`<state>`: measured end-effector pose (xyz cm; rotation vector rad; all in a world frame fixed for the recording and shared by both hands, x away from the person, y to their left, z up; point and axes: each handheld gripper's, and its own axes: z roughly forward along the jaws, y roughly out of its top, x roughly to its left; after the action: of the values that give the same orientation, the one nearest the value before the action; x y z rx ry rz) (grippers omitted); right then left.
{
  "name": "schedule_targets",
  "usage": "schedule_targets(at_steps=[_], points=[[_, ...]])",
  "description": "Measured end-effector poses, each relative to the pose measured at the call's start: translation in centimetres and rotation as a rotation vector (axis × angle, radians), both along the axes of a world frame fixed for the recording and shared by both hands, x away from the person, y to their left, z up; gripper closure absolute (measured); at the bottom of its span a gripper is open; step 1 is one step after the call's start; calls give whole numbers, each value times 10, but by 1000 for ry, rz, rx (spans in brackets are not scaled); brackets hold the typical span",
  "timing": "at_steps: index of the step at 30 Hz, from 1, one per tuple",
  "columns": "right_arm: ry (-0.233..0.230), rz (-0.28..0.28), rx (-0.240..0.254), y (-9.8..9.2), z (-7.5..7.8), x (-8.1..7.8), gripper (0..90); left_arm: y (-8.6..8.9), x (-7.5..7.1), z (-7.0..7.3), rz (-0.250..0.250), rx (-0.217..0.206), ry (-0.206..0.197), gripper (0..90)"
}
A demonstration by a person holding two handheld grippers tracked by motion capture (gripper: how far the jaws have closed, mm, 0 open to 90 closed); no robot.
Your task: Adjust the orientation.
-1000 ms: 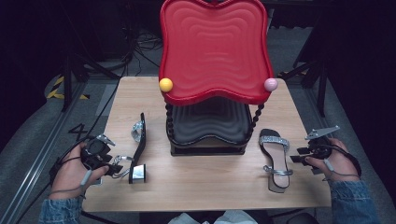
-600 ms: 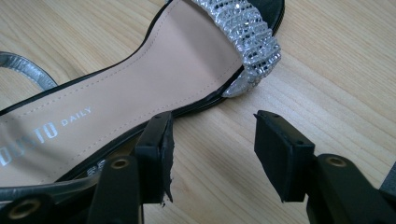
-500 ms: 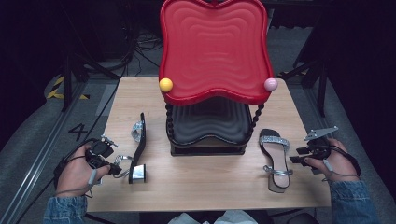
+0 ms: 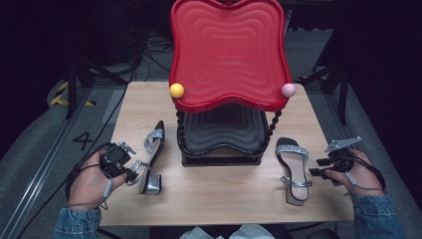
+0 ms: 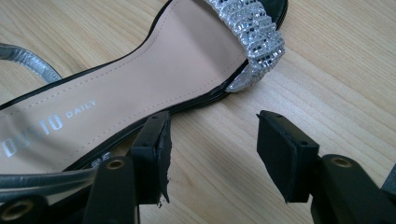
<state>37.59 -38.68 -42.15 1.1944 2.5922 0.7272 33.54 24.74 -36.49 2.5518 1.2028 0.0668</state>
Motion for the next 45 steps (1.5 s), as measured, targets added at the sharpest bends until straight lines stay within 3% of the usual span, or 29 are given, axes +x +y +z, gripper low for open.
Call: schedule_targets(at_steps=[8, 10, 19, 22, 27, 32, 36, 38, 45], points=[[-7, 1, -3, -3, 1, -3, 454, -30, 9, -5, -80, -3, 10, 819], [-15, 5, 3, -3, 1, -4, 451, -43, 14, -12, -112, 17, 38, 819], [-17, -12, 1, -8, 2, -8, 449, -44, 15, -8, -104, -17, 45, 811], [-15, -15, -2, -8, 3, -10, 448, -42, 16, -2, -62, -43, 31, 721], [-17, -28, -2, -11, 1, -14, 448, -41, 19, 8, -41, -96, -16, 575], [-35, -36, 2, -13, 1, -17, 446, -43, 28, 8, 3, -120, -27, 523], [-26, -45, 1, -14, 0, -20, 444, -44, 35, 4, 58, -116, -33, 472], [-33, -51, 6, -15, 0, -21, 440, -44, 40, 1, 96, -83, -30, 468], [-29, -65, 15, -15, -1, -23, 430, -41, 55, -15, 194, -60, 18, 411]])
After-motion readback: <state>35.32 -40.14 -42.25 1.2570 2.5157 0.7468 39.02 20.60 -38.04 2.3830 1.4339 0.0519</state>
